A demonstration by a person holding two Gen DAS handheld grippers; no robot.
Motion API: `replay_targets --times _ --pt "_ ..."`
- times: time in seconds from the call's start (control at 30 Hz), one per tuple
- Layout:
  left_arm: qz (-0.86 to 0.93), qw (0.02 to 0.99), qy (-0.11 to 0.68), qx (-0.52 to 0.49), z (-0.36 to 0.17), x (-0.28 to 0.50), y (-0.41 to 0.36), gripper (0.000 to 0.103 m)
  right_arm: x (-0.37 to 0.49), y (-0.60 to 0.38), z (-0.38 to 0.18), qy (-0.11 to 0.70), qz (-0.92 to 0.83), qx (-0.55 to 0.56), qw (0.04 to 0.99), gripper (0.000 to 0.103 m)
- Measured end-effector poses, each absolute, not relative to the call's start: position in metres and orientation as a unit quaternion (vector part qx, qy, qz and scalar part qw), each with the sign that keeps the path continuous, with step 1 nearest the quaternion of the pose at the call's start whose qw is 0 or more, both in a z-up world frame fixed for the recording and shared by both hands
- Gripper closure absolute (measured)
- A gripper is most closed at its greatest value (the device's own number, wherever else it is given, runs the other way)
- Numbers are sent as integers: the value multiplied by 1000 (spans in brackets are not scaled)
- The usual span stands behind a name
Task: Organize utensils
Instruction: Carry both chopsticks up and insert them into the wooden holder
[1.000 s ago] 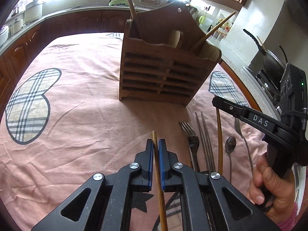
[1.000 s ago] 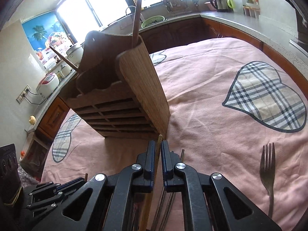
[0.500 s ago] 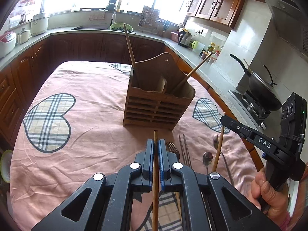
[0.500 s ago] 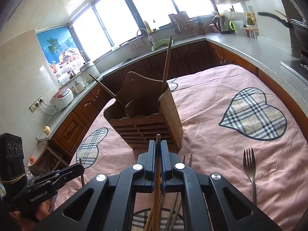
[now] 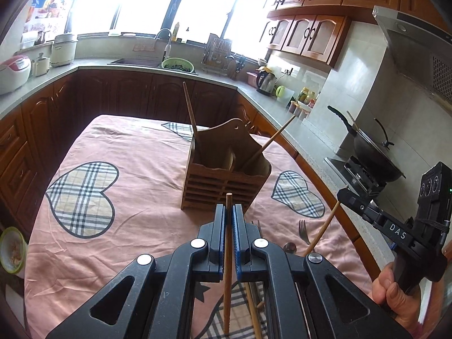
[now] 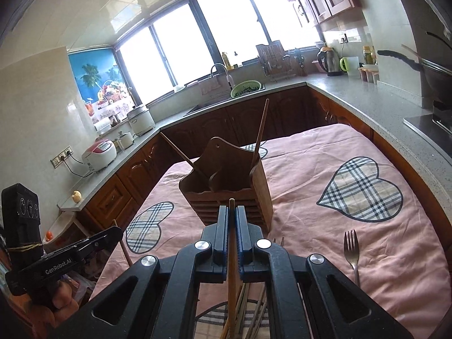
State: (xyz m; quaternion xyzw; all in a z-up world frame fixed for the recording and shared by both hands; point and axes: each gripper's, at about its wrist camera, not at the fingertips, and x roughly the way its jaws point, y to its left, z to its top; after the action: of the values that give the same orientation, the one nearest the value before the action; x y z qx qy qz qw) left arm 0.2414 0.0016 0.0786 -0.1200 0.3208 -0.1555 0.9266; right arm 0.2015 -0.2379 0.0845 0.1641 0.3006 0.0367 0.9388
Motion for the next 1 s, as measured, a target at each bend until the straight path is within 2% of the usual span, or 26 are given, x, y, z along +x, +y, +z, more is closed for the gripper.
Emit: replay_targets --times 0.43,1.0 --pt "-149 938 283 -131 102 234 13 100 194 -236 117 255 37 156 954 99" --pt "-145 944 263 -139 108 243 25 100 203 -238 125 237 38 157 958 99"
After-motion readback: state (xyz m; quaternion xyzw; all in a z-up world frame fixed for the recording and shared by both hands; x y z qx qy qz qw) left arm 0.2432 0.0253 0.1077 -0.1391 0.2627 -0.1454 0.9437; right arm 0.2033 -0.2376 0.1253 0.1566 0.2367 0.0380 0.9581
